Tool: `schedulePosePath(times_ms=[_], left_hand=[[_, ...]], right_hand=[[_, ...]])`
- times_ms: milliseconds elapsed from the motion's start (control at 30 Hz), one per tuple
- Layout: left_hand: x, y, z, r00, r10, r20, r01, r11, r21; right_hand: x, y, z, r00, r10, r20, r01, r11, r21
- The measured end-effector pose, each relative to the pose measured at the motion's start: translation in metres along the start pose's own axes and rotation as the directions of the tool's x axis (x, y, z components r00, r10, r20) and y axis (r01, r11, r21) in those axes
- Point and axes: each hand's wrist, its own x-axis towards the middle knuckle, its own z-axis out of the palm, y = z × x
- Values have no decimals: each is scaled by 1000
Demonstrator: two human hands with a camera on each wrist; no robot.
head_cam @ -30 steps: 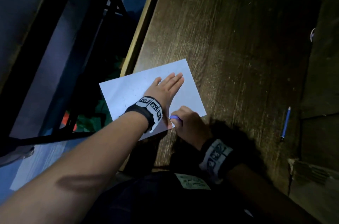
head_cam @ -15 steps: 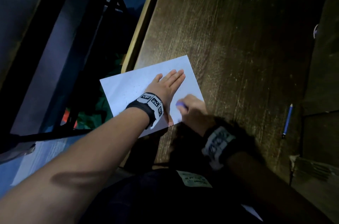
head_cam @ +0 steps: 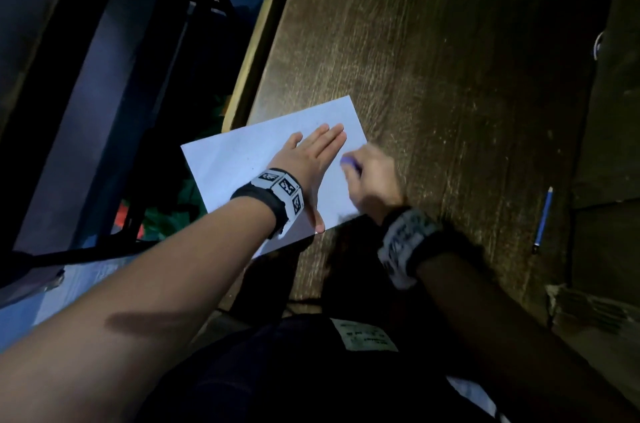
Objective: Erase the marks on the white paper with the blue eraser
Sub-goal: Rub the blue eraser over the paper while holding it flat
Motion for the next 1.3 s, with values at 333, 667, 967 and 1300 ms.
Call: schedulePosePath(times_ms=[333,667,967,1300], left_hand=[[1,-1,-2,1000,2,11,-2,1000,-1],[3,-3,2,1000,-1,-5,1,1000,2],[1,0,0,1000,1,-8,-1,1000,1],[-6,3,-4,999,37,-11,-37,999,40]], right_hand=[[-49,-11,11,984,-150,93,148,989,27],[-48,-11,22,996,-69,-55,71,997,38],[24,12,1,988,49,-145,-47,999,17],[-84,-4,13,999,-32,32,27,987,156]])
